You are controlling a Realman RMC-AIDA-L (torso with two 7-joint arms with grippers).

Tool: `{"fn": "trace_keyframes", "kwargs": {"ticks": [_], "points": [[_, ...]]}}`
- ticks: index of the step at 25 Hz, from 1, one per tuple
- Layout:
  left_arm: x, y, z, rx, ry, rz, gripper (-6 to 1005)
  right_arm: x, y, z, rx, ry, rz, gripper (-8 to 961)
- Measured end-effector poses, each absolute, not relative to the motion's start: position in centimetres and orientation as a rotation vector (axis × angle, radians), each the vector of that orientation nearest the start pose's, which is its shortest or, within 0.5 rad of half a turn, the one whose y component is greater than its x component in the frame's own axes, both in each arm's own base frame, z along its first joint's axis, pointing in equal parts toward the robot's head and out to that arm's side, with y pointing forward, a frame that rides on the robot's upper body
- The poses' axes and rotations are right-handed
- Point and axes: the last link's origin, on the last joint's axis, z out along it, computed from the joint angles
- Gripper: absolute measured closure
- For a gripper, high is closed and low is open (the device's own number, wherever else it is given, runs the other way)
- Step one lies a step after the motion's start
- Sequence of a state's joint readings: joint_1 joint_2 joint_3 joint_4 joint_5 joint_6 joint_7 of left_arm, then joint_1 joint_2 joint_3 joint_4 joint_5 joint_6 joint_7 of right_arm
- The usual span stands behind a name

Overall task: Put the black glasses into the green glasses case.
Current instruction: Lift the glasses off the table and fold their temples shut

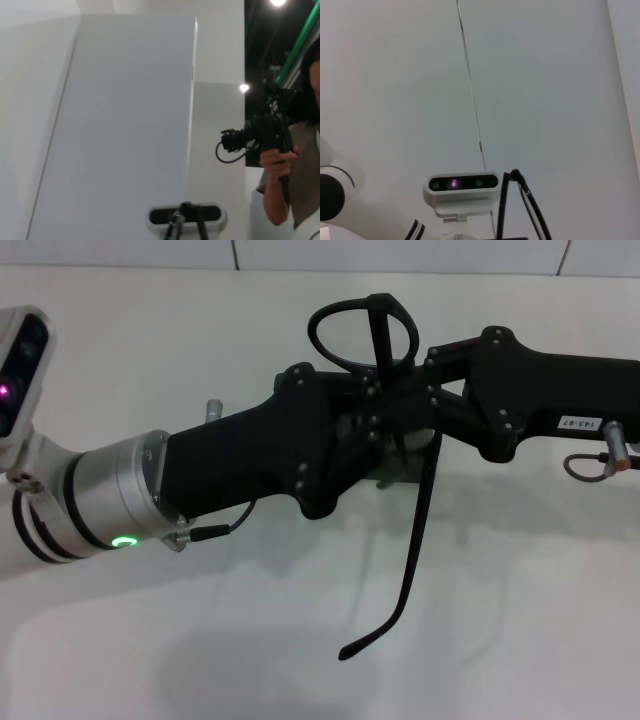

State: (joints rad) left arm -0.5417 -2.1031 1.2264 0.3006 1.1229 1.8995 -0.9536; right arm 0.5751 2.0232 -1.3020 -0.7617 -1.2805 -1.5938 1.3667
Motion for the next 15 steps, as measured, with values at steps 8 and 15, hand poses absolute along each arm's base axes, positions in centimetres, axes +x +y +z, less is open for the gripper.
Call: {"fn": "trace_keyframes", "kwargs": {"ticks": [8, 15], "points": [[-18.50, 27.57, -3.00, -2.549, -0.212, -1.713, 927, 14.33, 33.04, -0.28, -2.885, 0.148, 1.236, 863], [-18.64, 27.54, -2.96, -2.545, -0.217, -1.711, 927, 14.55, 32.89, -0.30, -2.885, 0.158, 1.236, 864]]}}
